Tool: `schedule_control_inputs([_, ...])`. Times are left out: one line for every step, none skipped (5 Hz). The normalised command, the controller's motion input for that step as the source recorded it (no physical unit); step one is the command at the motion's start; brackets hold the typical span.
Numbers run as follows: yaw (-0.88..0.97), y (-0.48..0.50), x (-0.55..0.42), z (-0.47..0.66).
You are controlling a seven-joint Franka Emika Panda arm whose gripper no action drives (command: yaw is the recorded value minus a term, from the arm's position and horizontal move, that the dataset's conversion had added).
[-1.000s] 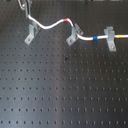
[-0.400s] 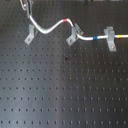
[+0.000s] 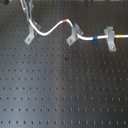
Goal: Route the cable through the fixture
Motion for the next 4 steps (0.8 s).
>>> schedule_control_inputs([-0.63, -0.082, -0.451, 0.01])
schedule_control_inputs([-0.64, -0.044, -0.412, 0.06])
schedule_control_inputs([-0.44, 0.023, -0.175, 0.18])
schedule_control_inputs([0.00, 0.029, 0.029, 0.00])
